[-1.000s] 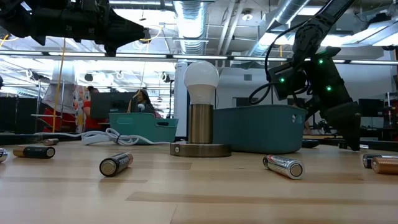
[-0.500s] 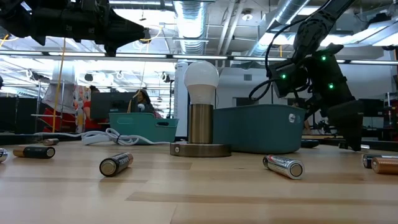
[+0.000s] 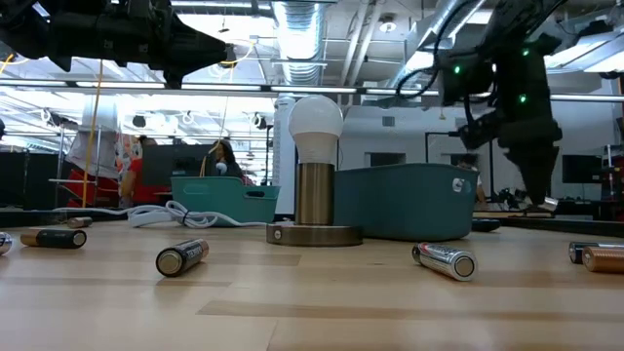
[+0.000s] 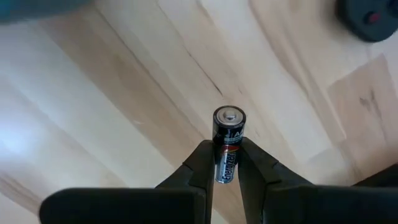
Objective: Sort batteries
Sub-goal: Put the silver battery into the green bin
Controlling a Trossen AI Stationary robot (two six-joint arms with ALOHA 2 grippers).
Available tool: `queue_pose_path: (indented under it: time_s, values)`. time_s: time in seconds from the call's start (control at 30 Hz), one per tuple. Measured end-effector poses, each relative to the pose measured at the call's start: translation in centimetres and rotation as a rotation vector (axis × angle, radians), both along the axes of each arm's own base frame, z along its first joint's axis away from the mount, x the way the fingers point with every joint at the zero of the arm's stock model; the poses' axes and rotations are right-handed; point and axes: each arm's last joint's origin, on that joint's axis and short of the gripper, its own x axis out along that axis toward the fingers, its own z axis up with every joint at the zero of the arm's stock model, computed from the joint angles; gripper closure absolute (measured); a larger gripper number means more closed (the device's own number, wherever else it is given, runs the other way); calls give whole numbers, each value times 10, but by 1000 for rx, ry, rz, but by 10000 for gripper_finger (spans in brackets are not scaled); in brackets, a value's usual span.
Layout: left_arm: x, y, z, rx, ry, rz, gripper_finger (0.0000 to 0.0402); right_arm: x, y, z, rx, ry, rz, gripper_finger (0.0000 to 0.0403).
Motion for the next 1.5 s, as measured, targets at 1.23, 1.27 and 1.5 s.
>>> queue_pose_path:
  time_s: [1.23,1.27,1.5]
  values:
    - [0,0,0,-3,-2,0,290,59,9,59,-275,-893,213,336]
    - [0,0,0,-3,-2,0,290,60,9,60,-285,-910,219,336]
    - [0,0,0,-3,-3,0,290,66,8,70,-330,-1029,232,336]
